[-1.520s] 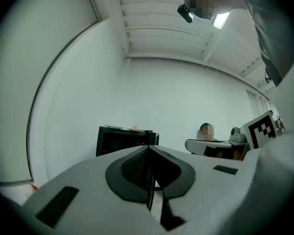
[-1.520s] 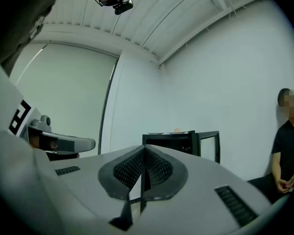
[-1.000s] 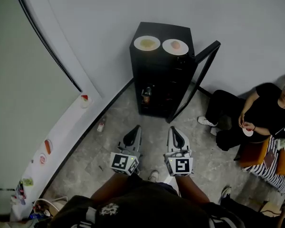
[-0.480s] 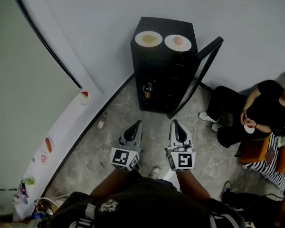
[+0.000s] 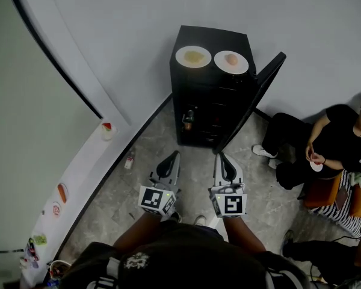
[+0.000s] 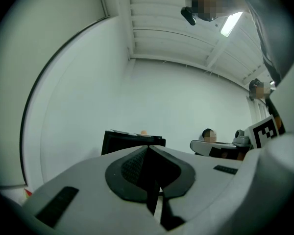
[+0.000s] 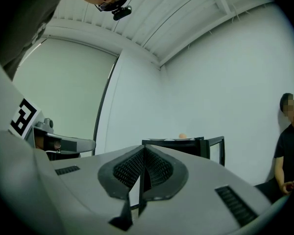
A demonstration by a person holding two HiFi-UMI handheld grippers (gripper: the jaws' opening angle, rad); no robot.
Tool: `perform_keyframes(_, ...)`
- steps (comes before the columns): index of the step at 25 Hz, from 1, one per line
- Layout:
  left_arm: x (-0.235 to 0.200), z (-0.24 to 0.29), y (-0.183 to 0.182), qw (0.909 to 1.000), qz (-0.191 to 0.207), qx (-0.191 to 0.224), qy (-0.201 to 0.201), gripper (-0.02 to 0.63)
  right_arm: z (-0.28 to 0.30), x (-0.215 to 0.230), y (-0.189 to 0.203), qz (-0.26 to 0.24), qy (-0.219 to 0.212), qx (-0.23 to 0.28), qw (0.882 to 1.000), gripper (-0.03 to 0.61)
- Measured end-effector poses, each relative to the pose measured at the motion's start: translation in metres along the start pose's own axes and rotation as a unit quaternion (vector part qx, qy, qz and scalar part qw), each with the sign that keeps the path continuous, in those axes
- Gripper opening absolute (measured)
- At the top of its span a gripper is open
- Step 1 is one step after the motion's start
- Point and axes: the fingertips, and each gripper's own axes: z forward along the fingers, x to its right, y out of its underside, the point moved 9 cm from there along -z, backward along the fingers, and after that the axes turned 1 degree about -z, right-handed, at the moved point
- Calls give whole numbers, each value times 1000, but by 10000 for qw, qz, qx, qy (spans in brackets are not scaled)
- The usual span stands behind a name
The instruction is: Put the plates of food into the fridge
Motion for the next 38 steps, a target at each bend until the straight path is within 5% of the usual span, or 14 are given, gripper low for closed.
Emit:
perform_keyframes(18,-88,35,-21,9966,-215,193,776,23,78,-52,5,-21,760,-434,9962,25)
perform_keyframes(26,-100,40,-37,9951,-332,399,839,23,93,-57,0,-156,714,-399,9965,25)
perform_keyframes(38,-105,82,-31,9973,-68,169,705,23,123,-21,-5,-415,585,-312,9969,25)
